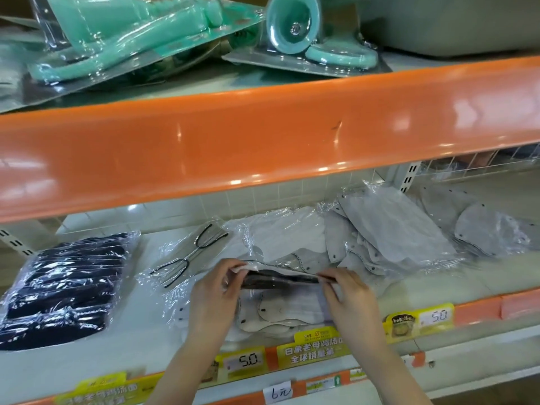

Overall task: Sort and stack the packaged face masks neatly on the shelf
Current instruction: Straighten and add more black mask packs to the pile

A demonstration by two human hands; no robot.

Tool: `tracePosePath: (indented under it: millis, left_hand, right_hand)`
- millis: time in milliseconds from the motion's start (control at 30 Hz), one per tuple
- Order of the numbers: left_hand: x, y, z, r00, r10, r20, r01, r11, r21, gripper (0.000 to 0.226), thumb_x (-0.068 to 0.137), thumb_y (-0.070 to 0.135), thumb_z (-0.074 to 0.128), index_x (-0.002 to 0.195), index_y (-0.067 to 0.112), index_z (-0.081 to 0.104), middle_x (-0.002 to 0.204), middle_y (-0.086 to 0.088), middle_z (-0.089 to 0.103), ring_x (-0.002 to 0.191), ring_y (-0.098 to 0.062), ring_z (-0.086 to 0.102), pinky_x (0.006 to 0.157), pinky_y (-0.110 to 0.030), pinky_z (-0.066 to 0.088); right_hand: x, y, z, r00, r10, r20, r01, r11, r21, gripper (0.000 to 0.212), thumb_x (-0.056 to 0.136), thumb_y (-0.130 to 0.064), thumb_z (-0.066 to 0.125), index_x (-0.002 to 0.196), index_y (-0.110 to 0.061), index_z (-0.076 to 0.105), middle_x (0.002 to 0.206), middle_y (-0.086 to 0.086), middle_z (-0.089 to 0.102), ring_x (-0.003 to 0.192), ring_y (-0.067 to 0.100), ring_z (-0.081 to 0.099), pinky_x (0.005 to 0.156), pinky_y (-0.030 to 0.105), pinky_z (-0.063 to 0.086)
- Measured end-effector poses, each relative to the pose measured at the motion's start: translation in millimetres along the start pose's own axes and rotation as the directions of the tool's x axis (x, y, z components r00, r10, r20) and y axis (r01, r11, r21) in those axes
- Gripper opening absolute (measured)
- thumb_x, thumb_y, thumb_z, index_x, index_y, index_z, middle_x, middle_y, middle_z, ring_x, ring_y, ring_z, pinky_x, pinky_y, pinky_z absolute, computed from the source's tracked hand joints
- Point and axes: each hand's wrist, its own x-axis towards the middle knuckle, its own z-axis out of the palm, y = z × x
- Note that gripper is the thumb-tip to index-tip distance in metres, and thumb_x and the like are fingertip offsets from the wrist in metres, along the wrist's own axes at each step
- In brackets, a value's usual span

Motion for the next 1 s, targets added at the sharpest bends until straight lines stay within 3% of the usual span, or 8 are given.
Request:
tracePosePath:
  millis: [133,367,467,533,600,700,900,1000]
  left_hand:
    - [4.8,3.2,-15.1,0.992,-0.128,-0.022,0.120,0.968,-0.220,0.028,0.086,0.002,0.066,0.088,0.030,0.065,0.083,0.014,0.069,0.075,0.000,0.062,0.067,-0.006,0.044]
    - [3.8,3.0,-31.7,0.961,-0.276,-0.009,0.250,0.885,-0.392,0.025,0.089,-0.003,0.058,0.093,0.021,0.064,0.083,-0.001,0.067,0.059,0.002,0.058,0.053,-0.010,0.045]
    - [3.6,-3.9,-38.3,0.967,-0.235,-0.093,0.208,0.949,-0.239,0.027,0.087,-0.004,0.060,0.094,0.022,0.062,0.090,0.007,0.065,0.075,-0.006,0.062,0.064,-0.012,0.048]
    - [0.8,-13.3,-41.3,0.991,-0.072,-0.116,0.079,0.995,0.061,0.030,0.086,-0.001,0.063,0.105,0.021,0.062,0.102,0.009,0.059,0.092,-0.012,0.058,0.076,-0.021,0.044]
    - [-1.9,-28.5,-42.0,0.971,0.226,-0.074,-0.186,0.917,0.353,0.027,0.086,0.004,0.062,0.111,0.015,0.063,0.110,0.002,0.059,0.100,-0.016,0.053,0.080,-0.029,0.044]
    - [-5.7,-39.2,-44.6,0.880,0.471,0.064,-0.443,0.763,0.471,0.032,0.087,0.032,0.054,0.105,0.010,0.069,0.110,-0.004,0.065,0.103,-0.020,0.054,0.088,-0.035,0.045]
    - [-16.9,-45.7,-62.8,0.840,0.430,0.330,-0.541,0.708,0.453,0.059,0.082,0.064,0.049,0.110,0.016,0.071,0.119,0.000,0.065,0.113,-0.017,0.056,0.094,-0.031,0.044]
    - [-17.1,-56.1,-76.4,0.858,0.378,0.348,-0.510,0.713,0.481,0.049,0.077,0.046,0.059,0.116,0.017,0.069,0.124,-0.001,0.064,0.113,-0.019,0.059,0.091,-0.034,0.051]
  right_hand:
    - [14.8,-16.1,-13.3,0.980,0.200,0.022,-0.197,0.934,0.298,0.021,0.087,-0.005,0.066,0.088,-0.025,0.061,0.082,-0.014,0.064,0.079,-0.002,0.059,0.069,0.006,0.041]
    - [27.4,-34.1,-11.8,0.904,0.413,0.107,-0.397,0.722,0.567,0.022,0.091,-0.006,0.061,0.084,-0.026,0.065,0.076,-0.009,0.067,0.076,0.000,0.062,0.068,0.012,0.046]
    - [25.7,-36.6,-2.4,0.873,0.461,0.161,-0.462,0.674,0.576,0.017,0.091,-0.008,0.060,0.084,-0.022,0.067,0.079,-0.005,0.069,0.081,0.013,0.064,0.074,0.027,0.049]
    - [24.8,-40.1,2.9,0.854,0.485,0.189,-0.495,0.647,0.580,0.015,0.091,-0.009,0.060,0.086,-0.020,0.067,0.080,-0.002,0.069,0.082,0.016,0.064,0.074,0.028,0.049]
    - [24.5,-43.6,7.7,0.840,0.495,0.224,-0.525,0.634,0.568,0.011,0.092,-0.010,0.059,0.091,-0.017,0.067,0.085,0.005,0.069,0.085,0.019,0.064,0.074,0.027,0.048]
    - [24.1,-50.7,16.5,0.809,0.500,0.311,-0.579,0.581,0.572,0.014,0.094,-0.010,0.057,0.090,-0.018,0.067,0.087,0.005,0.069,0.084,0.017,0.065,0.071,0.021,0.047]
    - [27.5,-74.9,31.6,0.641,0.526,0.558,-0.735,0.213,0.644,0.017,0.094,-0.001,0.053,0.082,-0.008,0.063,0.067,0.003,0.067,0.064,0.012,0.065,0.056,0.025,0.050]
    - [26.8,-80.5,45.0,0.632,0.506,0.587,-0.764,0.279,0.582,0.012,0.094,-0.007,0.056,0.086,-0.009,0.064,0.082,0.011,0.068,0.076,0.020,0.066,0.068,0.035,0.054]
